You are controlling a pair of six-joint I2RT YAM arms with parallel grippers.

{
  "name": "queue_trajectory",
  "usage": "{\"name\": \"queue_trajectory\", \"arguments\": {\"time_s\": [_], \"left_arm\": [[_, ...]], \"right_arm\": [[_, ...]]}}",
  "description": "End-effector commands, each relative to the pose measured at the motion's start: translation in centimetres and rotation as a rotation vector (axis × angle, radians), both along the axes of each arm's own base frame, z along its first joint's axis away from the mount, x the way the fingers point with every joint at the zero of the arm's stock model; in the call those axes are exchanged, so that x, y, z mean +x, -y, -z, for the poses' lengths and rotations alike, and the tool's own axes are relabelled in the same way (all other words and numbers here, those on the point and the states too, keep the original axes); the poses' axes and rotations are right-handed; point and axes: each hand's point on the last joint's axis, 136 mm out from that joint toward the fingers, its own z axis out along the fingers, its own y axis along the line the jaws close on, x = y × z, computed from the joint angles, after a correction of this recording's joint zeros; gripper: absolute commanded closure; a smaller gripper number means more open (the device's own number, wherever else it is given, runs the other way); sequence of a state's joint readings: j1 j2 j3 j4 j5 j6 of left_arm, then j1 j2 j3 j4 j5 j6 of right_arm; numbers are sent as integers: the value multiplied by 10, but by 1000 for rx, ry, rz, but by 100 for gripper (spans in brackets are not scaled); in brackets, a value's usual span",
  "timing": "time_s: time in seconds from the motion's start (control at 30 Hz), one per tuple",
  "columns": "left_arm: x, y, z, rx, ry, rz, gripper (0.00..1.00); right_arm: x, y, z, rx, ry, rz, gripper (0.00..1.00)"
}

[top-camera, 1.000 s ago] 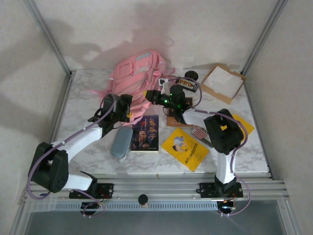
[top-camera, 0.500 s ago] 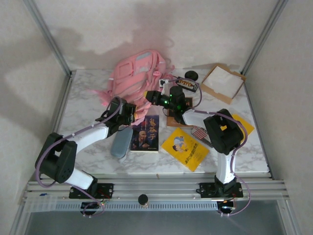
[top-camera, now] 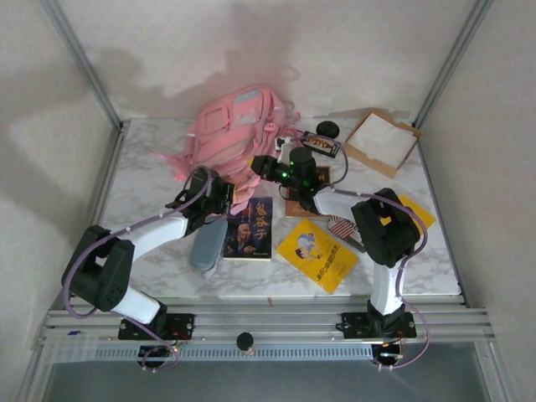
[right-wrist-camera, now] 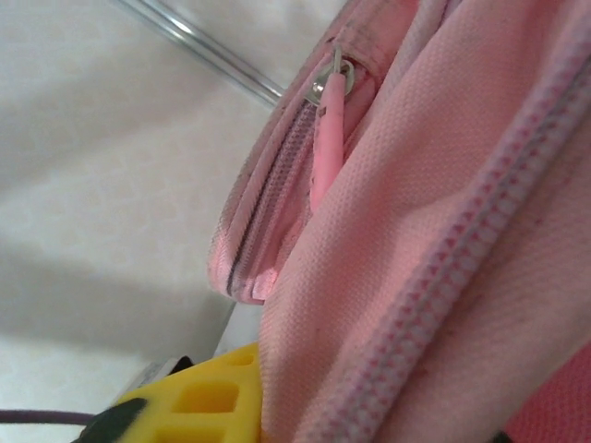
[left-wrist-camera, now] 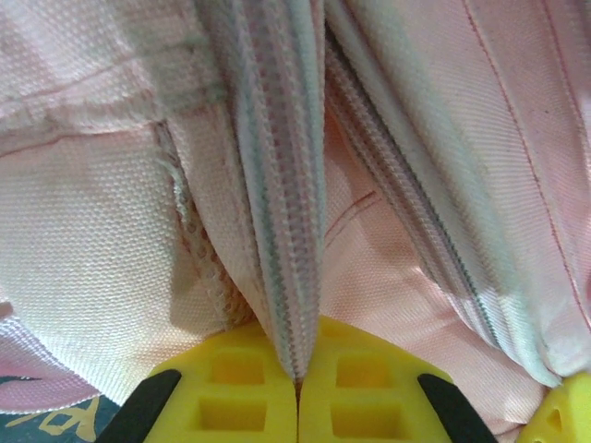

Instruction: Pack books, pencil case, and school supplies into a backpack

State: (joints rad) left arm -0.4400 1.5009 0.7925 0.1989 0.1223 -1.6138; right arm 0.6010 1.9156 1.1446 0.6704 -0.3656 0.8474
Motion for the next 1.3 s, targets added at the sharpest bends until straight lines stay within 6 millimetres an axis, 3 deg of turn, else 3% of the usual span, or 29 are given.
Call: {"name": "queue_trajectory", "arguments": {"time_s": [0.0, 0.13, 0.3, 0.47, 0.57, 0.77, 0.87, 1.07, 1.17, 1.27], "left_arm": [[4, 8, -37, -17, 157, 13, 100], [4, -2, -65, 57, 312, -5, 100], [0, -4, -86, 128, 443, 0, 100], [-1, -7, -94, 170, 514, -16, 100], [0, -7, -102, 173, 560, -24, 100], [-4, -8, -129, 194, 686, -35, 100], [-3, -6, -134, 211, 709, -29, 100], [-3, 1, -143, 229, 756, -6, 100], [-6, 1, -142, 281, 749, -1, 100], [-10, 3, -133, 313, 731, 13, 100]], "right_arm": [[3, 6, -36, 50, -4, 66, 68], [-2, 9, -24, 94, -157, 55, 50], [-13, 7, -22, 160, -298, 32, 50], [-20, 14, -36, 233, -349, 34, 39], [-22, 16, -20, 224, -426, 55, 33], [-29, 23, 5, 247, -529, 95, 35], [-31, 24, 16, 297, -577, 104, 43], [-28, 9, 7, 351, -591, 84, 51], [-24, 9, 7, 371, -593, 99, 55], [-19, 5, -5, 374, -553, 91, 61]]}}
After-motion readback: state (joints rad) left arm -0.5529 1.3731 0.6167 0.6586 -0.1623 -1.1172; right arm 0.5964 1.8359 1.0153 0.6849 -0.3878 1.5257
